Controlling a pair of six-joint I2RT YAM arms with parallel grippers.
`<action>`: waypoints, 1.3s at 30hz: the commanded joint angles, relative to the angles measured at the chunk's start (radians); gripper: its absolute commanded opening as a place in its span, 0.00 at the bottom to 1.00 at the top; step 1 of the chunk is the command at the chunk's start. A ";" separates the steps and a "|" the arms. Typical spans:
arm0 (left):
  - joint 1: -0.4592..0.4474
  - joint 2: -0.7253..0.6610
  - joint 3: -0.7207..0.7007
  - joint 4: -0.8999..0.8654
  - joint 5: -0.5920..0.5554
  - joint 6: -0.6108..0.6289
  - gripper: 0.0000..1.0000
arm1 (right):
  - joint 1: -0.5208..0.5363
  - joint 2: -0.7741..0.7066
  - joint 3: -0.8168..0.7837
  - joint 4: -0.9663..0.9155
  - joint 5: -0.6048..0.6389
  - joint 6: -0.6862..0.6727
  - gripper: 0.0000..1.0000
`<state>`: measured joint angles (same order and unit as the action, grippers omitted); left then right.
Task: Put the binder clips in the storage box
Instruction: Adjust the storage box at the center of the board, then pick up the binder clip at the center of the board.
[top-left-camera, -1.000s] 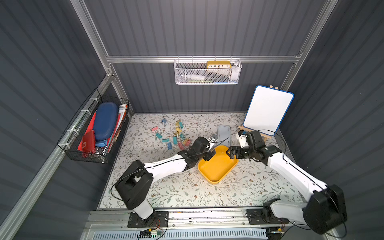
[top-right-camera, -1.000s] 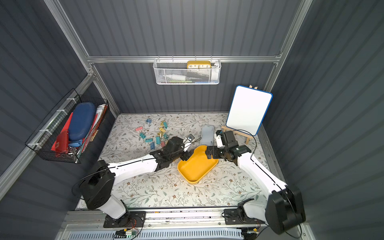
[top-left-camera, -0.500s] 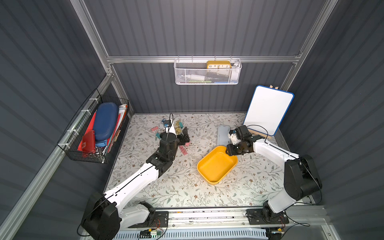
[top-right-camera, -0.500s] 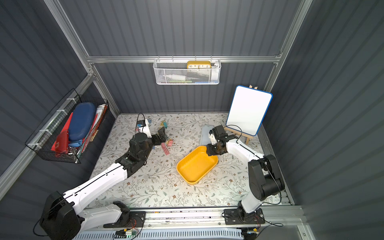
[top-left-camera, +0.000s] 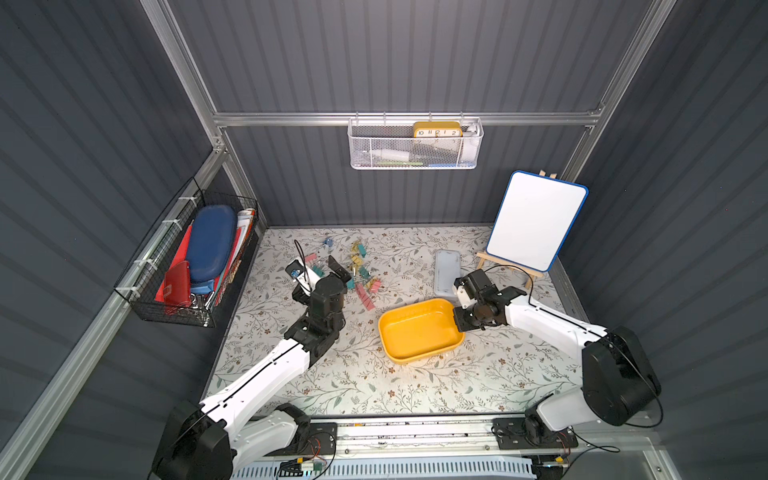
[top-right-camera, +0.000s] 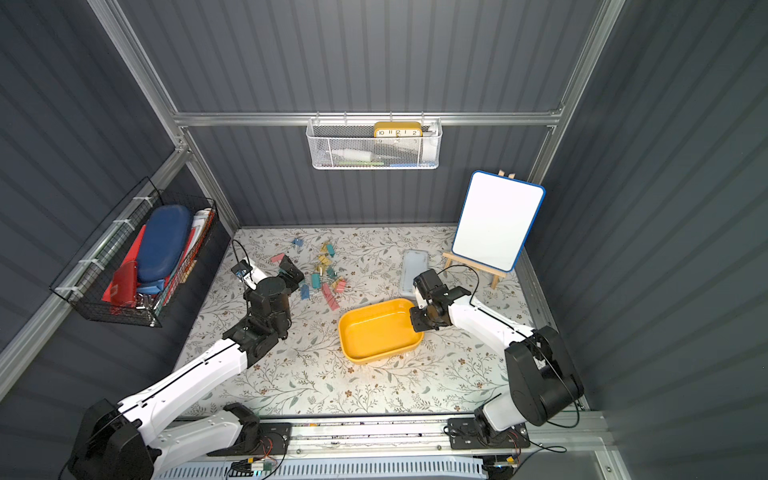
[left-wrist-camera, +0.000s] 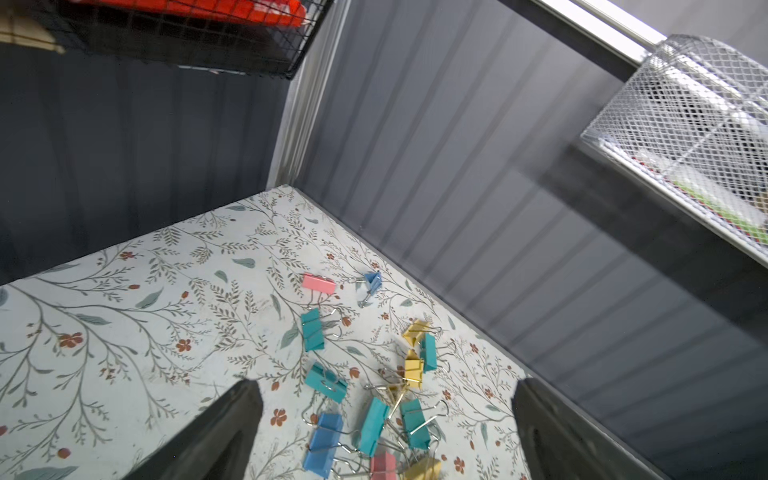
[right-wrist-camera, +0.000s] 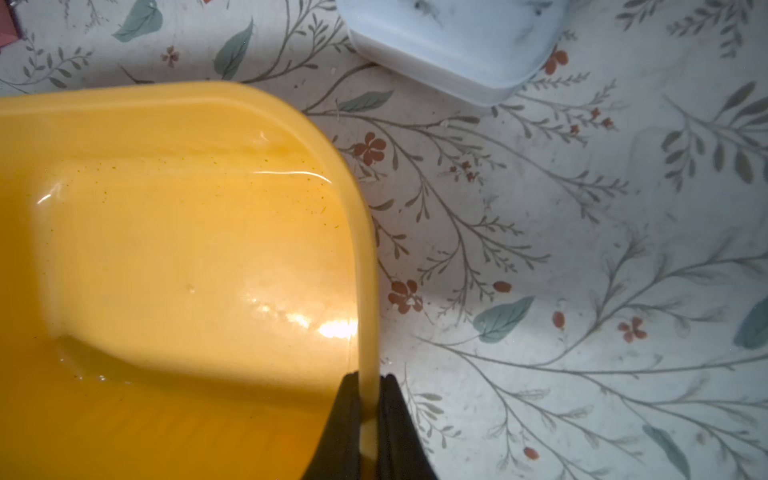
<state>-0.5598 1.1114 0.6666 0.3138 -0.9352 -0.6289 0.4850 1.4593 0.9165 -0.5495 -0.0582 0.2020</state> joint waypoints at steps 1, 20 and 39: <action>0.006 0.038 -0.030 0.131 -0.052 0.038 0.99 | 0.063 -0.069 -0.031 -0.024 0.030 0.107 0.03; 0.178 0.130 -0.103 0.315 0.526 0.165 0.99 | 0.313 -0.131 0.119 0.067 0.239 0.355 0.50; 0.284 0.148 -0.098 0.295 0.676 0.108 0.99 | 0.262 0.714 0.717 0.349 -0.246 0.408 0.52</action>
<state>-0.2787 1.2705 0.5583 0.6014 -0.2779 -0.5064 0.7456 2.1715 1.5997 -0.2607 -0.2710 0.5922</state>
